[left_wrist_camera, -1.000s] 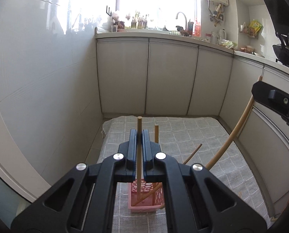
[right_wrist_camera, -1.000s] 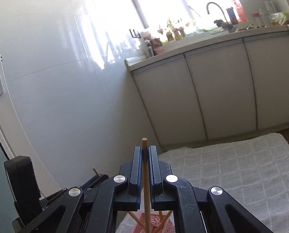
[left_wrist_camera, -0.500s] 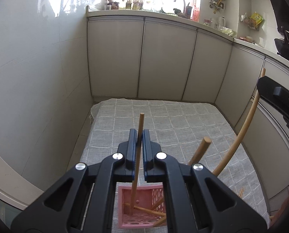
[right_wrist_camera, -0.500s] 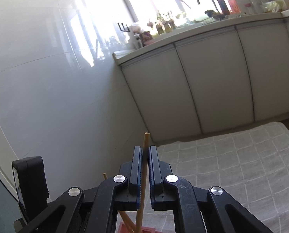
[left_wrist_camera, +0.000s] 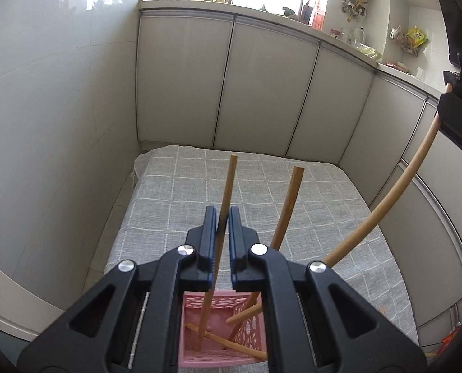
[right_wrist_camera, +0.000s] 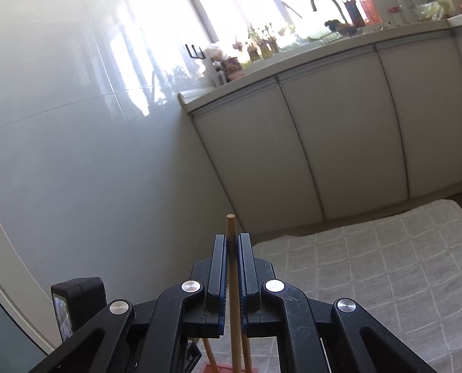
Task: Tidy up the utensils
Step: 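Open both grippers to release the chopsticks into the basket, then move both grippers over the loose chopsticks beside the red spoon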
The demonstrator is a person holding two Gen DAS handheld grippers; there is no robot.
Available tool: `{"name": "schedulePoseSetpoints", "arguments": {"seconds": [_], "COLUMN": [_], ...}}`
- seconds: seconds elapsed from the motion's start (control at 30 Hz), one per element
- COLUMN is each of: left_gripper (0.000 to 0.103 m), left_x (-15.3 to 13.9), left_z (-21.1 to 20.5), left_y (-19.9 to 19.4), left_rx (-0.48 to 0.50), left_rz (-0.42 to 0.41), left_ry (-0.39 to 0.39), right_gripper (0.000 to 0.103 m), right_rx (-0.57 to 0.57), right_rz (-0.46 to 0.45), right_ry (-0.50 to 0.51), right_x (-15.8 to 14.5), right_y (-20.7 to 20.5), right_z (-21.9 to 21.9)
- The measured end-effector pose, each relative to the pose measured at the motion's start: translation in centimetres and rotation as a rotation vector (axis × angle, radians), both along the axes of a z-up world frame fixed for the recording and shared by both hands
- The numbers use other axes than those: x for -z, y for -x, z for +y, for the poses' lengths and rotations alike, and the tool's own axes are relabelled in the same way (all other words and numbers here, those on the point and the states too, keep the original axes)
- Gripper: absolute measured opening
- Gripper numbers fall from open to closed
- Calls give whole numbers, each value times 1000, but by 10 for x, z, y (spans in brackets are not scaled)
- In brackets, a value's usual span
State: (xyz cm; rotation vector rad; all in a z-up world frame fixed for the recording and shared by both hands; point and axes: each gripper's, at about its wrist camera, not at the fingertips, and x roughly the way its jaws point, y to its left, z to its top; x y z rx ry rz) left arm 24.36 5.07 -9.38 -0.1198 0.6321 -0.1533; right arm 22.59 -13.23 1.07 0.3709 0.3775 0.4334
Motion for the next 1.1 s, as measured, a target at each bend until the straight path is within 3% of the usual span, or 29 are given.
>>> {"name": "schedulePoseSetpoints", "arguments": {"seconds": [0.2, 0.43, 0.5, 0.57, 0.77, 1.1], "left_gripper": [11, 40, 53, 64, 80, 84], "left_x": [4, -3, -7, -11, -24, -19], "left_z": [2, 6, 7, 9, 9, 2], "left_y": [-4, 5, 10, 16, 37, 79], "left_rx": [8, 16, 15, 11, 16, 52], "left_rz": [20, 14, 7, 3, 10, 116], "left_ry": [23, 30, 40, 48, 56, 1], "right_gripper": [5, 12, 34, 46, 65, 82], "right_rx": [-37, -64, -72, -69, -34, 40], "right_rz": [87, 182, 193, 188, 191, 297], "right_ry": [30, 18, 8, -3, 14, 74], "right_x": [18, 34, 32, 27, 12, 28], "right_y": [-19, -29, -26, -21, 2, 40], "right_z": [8, 7, 3, -2, -28, -88]}}
